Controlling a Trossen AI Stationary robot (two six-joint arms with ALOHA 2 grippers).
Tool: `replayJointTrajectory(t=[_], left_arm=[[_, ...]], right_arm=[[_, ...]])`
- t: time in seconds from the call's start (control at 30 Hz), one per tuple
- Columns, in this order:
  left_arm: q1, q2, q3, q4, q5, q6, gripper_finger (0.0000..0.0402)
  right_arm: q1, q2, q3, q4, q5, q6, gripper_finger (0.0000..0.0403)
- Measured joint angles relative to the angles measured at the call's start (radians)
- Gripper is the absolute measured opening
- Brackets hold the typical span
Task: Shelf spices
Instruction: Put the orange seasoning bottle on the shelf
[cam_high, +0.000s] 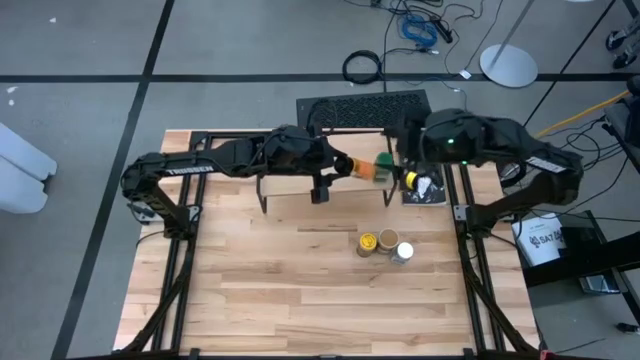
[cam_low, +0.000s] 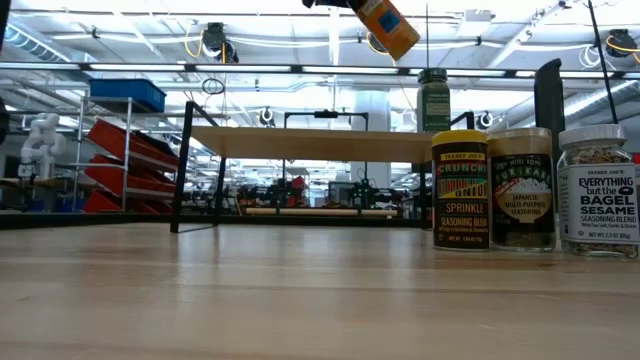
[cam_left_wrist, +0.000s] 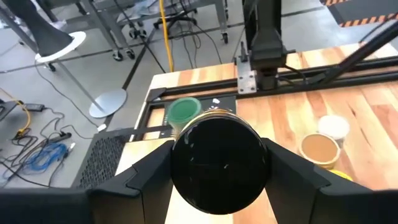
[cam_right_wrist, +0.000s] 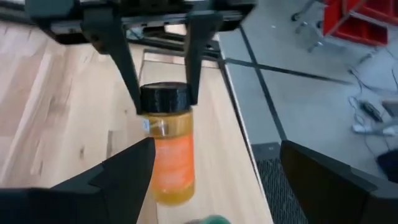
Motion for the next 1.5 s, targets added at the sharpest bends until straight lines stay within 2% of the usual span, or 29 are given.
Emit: replayJointTrajectory(t=[0.23, 0.53, 0.77, 0.97, 1.13, 1.33, 1.5], left_arm=[[0.053, 0.0, 0.033, -0.036, 0.063, 0.0, 0.0216], [0.093, 0.004, 0.164, -0.089, 0.113, 0.029, 0.0216], [0.124, 0.051, 0.276, -0.142, 0.115, 0.05, 0.0216], [0.132, 0.166, 0.369, -0.259, 0.135, 0.051, 0.0216], [0.131, 0.239, 0.464, -0.371, 0.138, 0.051, 0.0216], [0.131, 0.298, 0.559, -0.49, 0.17, 0.046, 0.0216], [0.131, 0.327, 0.588, -0.569, 0.18, 0.046, 0.0216]], right_arm=[[0.0, -0.086, -0.078, -0.083, 0.001, 0.164, 0.0334], [0.003, -0.2, -0.331, -0.006, -0.002, 0.267, 0.0334], [0.08, -0.285, -0.456, 0.022, -0.003, 0.362, 0.0334], [0.157, -0.35, -0.507, 0.022, 0.002, 0.461, 0.0334], [0.185, -0.377, -0.516, 0.022, 0.005, 0.481, 0.0334], [0.206, -0.387, -0.516, 0.022, 0.006, 0.493, 0.0334], [0.224, -0.387, -0.516, 0.022, 0.006, 0.501, 0.0334]])
